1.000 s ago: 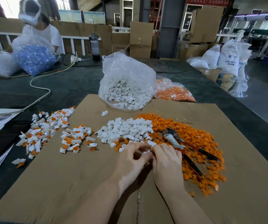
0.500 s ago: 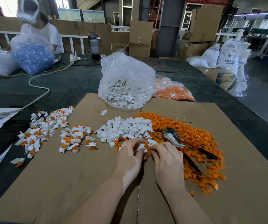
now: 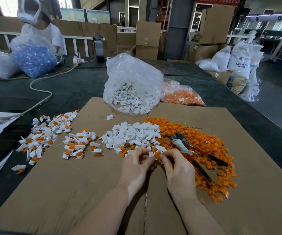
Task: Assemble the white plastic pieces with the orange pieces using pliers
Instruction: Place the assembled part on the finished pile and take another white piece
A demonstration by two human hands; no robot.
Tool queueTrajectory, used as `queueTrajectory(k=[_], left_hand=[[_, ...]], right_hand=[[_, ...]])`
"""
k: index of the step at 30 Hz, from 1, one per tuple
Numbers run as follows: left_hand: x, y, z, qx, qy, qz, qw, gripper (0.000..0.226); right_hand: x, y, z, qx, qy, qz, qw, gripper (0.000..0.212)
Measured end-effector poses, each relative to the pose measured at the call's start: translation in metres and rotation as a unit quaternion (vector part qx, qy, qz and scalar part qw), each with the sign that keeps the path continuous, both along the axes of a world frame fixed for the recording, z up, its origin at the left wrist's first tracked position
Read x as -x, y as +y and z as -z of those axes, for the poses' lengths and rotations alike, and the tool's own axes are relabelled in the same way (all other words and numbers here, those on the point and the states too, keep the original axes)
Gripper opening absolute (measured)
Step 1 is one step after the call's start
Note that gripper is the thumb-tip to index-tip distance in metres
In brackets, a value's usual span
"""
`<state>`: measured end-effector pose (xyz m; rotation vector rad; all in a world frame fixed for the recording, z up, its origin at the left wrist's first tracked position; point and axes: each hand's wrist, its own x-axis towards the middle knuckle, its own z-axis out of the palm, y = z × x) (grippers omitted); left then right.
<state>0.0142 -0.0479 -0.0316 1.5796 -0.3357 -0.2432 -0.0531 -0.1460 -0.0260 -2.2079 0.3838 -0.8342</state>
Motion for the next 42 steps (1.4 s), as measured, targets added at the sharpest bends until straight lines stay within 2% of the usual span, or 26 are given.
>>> queueTrajectory(k=[9,17,22,29,33,37,42], left_hand=[[0.002,0.002,-0.003,0.034,0.019,0.008,0.999,0.007],[0.004,0.003,-0.005,0.046,0.022,0.007,0.999,0.012],[0.005,0.004,-0.004,0.006,-0.023,0.003,1.0,0.013],[0.007,0.005,-0.004,-0.026,-0.045,0.017,0.999,0.008],[0.008,0.004,-0.003,-0.046,-0.06,0.011,0.997,0.02],[0.01,0.005,-0.004,-0.096,-0.117,-0.003,0.989,0.029],[0.01,0.007,-0.004,-0.151,-0.18,0.0,0.972,0.014]], right_hand=[[0.0,0.0,0.001,0.029,0.014,-0.009,0.999,0.005],[-0.002,0.004,0.003,0.143,-0.004,0.023,0.989,0.019],[-0.004,0.002,0.005,0.15,-0.007,0.008,0.989,0.024],[-0.004,0.002,0.007,0.128,-0.001,-0.019,0.992,0.032],[-0.004,0.001,0.006,0.126,-0.004,-0.022,0.992,0.034],[-0.003,0.002,0.005,0.13,-0.003,-0.023,0.991,0.034],[-0.003,0.003,0.004,0.154,-0.011,-0.025,0.988,0.034]])
